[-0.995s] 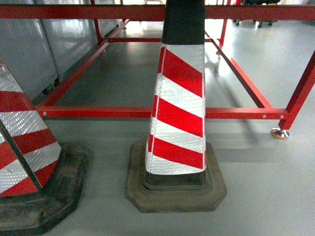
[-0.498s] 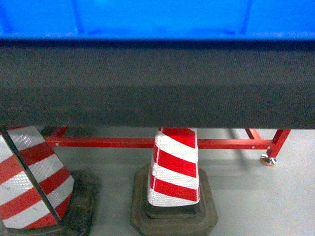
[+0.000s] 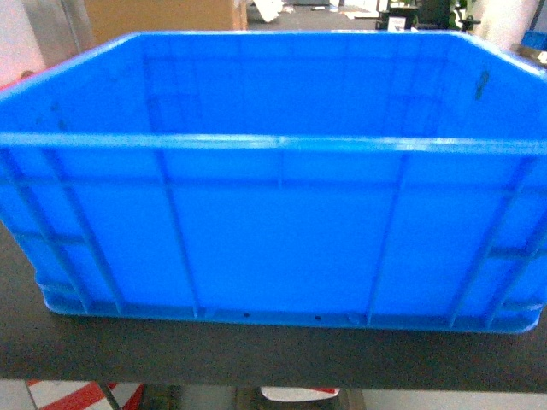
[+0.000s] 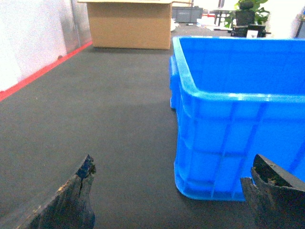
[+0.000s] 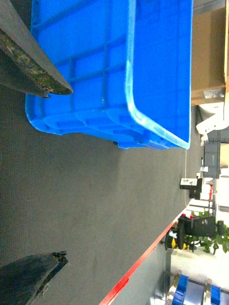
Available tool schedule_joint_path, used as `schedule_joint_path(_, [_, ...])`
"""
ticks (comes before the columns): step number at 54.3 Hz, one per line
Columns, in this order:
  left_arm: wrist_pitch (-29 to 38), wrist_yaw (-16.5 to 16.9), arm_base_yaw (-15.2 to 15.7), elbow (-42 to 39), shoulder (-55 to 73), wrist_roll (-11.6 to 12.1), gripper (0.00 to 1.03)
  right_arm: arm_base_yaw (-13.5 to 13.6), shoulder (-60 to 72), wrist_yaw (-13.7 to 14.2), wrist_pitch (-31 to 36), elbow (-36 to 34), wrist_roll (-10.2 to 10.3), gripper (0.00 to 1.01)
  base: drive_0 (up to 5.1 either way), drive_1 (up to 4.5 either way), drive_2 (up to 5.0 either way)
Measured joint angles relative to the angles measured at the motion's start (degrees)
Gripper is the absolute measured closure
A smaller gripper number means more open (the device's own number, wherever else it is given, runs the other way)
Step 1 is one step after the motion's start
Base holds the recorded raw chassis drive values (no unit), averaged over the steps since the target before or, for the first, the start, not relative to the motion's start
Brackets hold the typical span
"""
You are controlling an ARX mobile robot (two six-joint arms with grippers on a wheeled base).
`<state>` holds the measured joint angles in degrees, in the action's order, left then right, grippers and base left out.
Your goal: Place box next to blue box on left shelf
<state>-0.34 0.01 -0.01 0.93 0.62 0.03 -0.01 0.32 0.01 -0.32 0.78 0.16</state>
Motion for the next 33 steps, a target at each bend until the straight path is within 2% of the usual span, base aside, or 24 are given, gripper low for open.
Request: schedule_joint_path(33, [0.0,0.0,0.0,0.0,0.0,0.0,0.05,0.0,0.0,0.0,0.0,0.0,0.0,0.03,0.0,0.00,0.0])
